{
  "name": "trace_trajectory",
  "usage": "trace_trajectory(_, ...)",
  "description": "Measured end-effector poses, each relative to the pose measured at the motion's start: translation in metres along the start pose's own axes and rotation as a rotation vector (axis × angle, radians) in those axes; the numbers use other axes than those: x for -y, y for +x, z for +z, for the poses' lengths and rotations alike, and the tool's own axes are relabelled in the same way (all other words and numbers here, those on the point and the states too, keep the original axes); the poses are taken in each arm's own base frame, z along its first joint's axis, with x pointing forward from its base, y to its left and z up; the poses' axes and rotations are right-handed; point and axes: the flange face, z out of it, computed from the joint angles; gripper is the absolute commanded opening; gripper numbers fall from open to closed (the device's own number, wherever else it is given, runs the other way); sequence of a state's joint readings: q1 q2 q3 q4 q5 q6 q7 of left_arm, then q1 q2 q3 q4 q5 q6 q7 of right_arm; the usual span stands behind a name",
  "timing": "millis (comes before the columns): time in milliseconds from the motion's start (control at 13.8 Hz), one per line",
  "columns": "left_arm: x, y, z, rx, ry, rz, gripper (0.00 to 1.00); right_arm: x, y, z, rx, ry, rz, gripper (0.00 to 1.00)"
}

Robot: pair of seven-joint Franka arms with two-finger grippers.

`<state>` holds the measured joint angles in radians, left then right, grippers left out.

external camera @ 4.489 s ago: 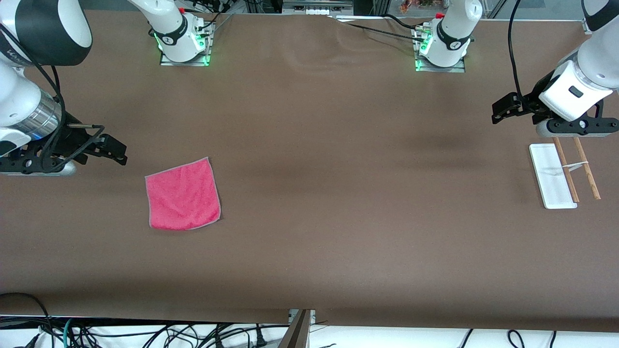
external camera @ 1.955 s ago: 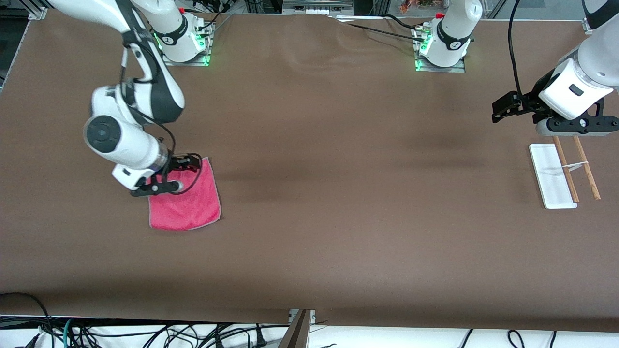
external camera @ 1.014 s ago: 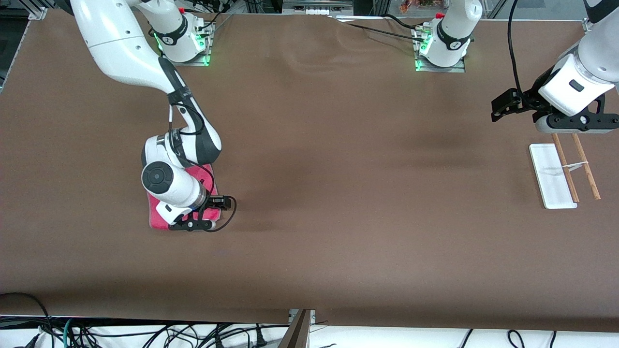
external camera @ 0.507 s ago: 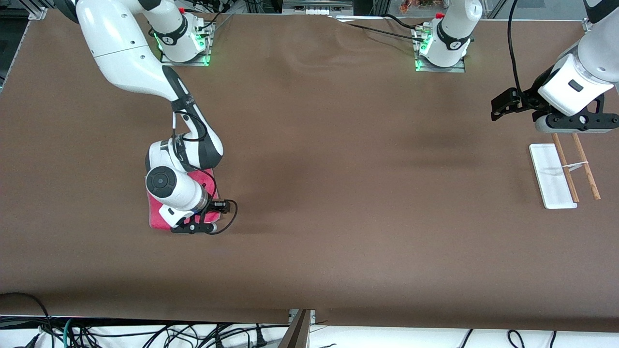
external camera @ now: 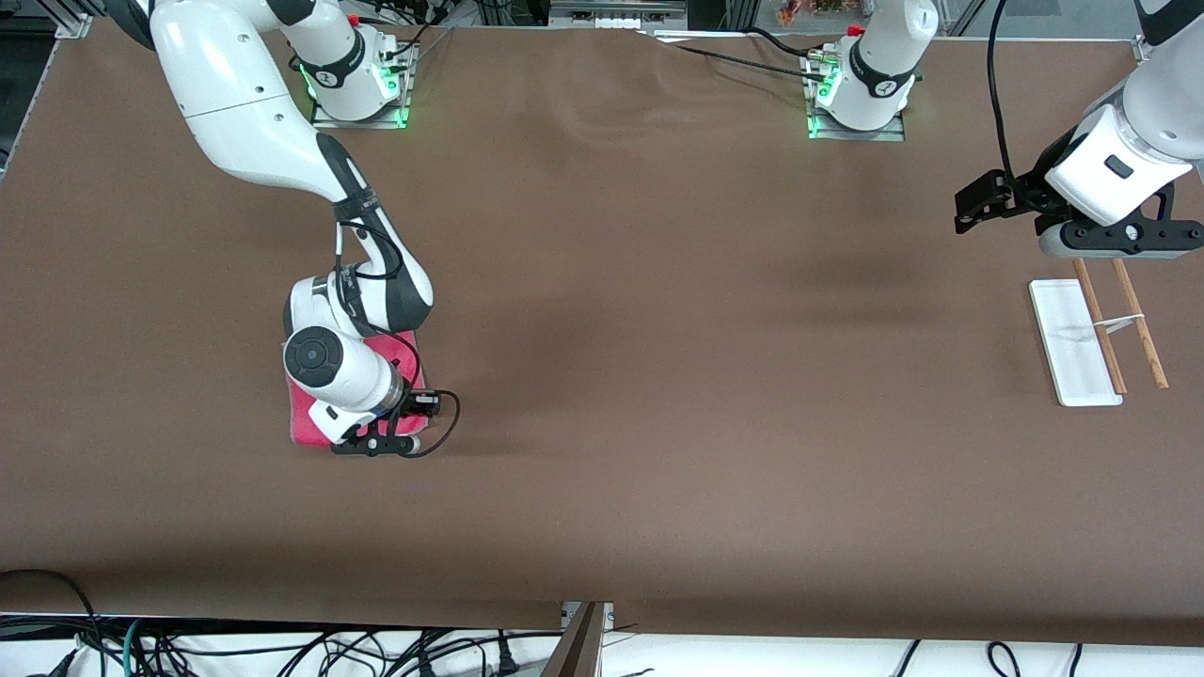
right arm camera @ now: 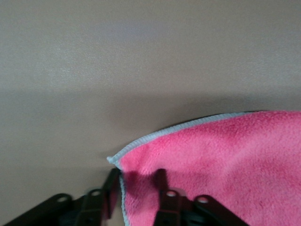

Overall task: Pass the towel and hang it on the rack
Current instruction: 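Close the right gripper on the pink towel's edge, then lift the towel with the right gripper while the left gripper approaches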

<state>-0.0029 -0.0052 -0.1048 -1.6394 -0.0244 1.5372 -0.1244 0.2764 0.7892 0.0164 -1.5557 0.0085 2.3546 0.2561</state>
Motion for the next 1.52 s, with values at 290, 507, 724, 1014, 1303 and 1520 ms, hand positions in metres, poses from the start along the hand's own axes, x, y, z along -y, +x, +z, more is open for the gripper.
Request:
trace_trajectory(290, 0.000, 0.000, 0.000, 0.001, 0.000, 0.000, 1.00, 0.000, 0.002, -0.002, -0.008, 0.001, -0.001, 0.00)
trace_trajectory(507, 0.000, 0.000, 0.000, 0.002, 0.000, 0.000, 1.00, 0.004, 0.007, -0.017, 0.000, 0.001, -0.005, 0.00)
trace_trajectory(724, 0.000, 0.000, 0.000, 0.003, 0.000, 0.000, 1.00, 0.019, 0.014, -0.064, 0.066, -0.003, -0.021, 0.00)
trace_trajectory(1014, 0.000, -0.001, 0.000, 0.005, 0.001, 0.000, 1.00, 0.050, 0.013, -0.134, 0.193, 0.102, 0.000, 0.00)
trace_trajectory(1303, 0.000, -0.003, 0.008, 0.055, 0.006, 0.002, 1.00, 0.084, 0.004, -0.183, 0.311, 0.269, 0.095, 0.00)
trace_trajectory(1520, -0.032, 0.000, 0.028, 0.114, -0.018, 0.090, 1.00, 0.129, -0.009, -0.206, 0.383, 0.384, 0.210, 0.00)
